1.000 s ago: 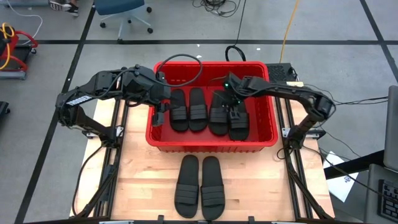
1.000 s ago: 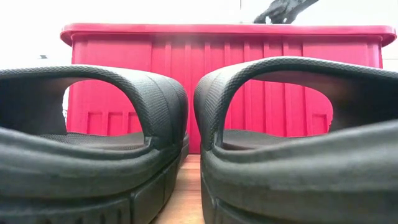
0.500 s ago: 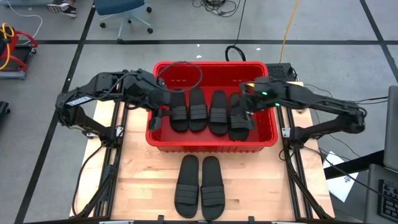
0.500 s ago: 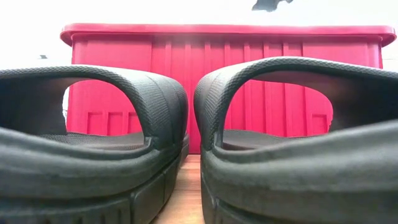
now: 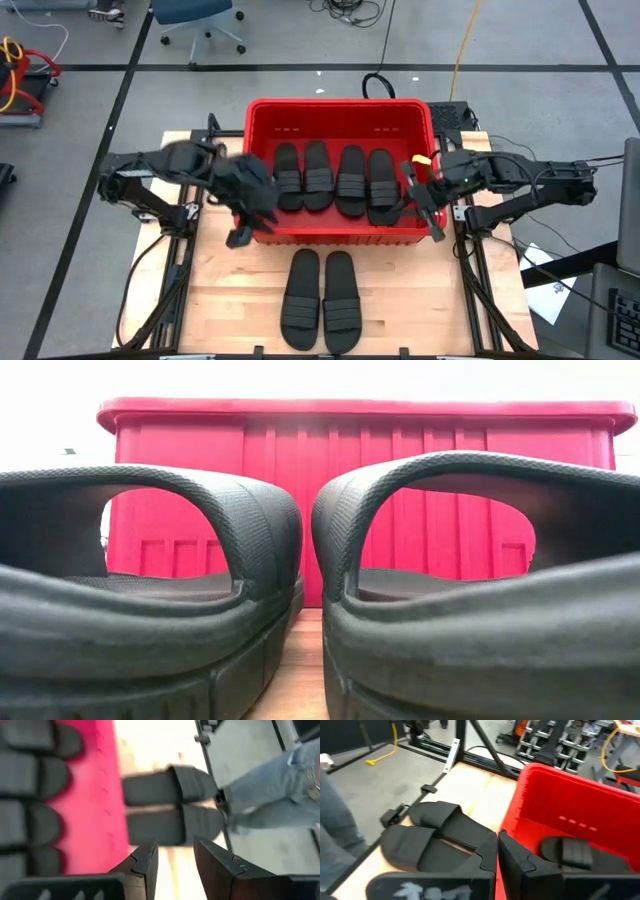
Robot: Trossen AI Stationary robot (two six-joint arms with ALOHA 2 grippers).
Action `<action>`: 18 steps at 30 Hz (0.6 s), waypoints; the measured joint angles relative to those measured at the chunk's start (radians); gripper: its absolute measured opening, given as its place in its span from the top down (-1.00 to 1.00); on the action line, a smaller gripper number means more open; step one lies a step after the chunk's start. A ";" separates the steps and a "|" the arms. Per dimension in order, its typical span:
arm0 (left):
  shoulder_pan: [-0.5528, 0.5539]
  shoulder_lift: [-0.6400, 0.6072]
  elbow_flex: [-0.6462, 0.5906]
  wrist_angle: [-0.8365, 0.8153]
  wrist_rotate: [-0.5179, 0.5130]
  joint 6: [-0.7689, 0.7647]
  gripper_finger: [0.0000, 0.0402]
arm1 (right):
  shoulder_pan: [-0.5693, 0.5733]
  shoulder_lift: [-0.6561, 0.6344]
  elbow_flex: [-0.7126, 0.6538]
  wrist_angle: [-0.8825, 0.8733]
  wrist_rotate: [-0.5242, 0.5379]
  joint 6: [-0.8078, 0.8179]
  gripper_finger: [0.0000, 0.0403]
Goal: Pick and place slides into bin
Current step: Put the black slide into the red bin
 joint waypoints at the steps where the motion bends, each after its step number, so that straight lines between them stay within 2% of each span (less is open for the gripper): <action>1: -0.017 0.002 -0.016 0.003 0.006 -0.019 0.39 | 0.012 0.001 0.000 0.001 0.001 0.007 0.99; 7: -0.126 -0.004 -0.171 0.097 0.022 -0.135 0.39 | 0.063 0.002 0.000 0.013 0.002 0.009 1.00; 13: -0.205 -0.008 -0.380 0.382 0.116 -0.266 0.39 | 0.078 0.001 0.000 0.027 0.001 0.051 1.00; 18: -0.236 -0.008 -0.545 0.531 0.144 -0.308 0.39 | 0.078 0.002 0.000 0.027 0.001 0.061 1.00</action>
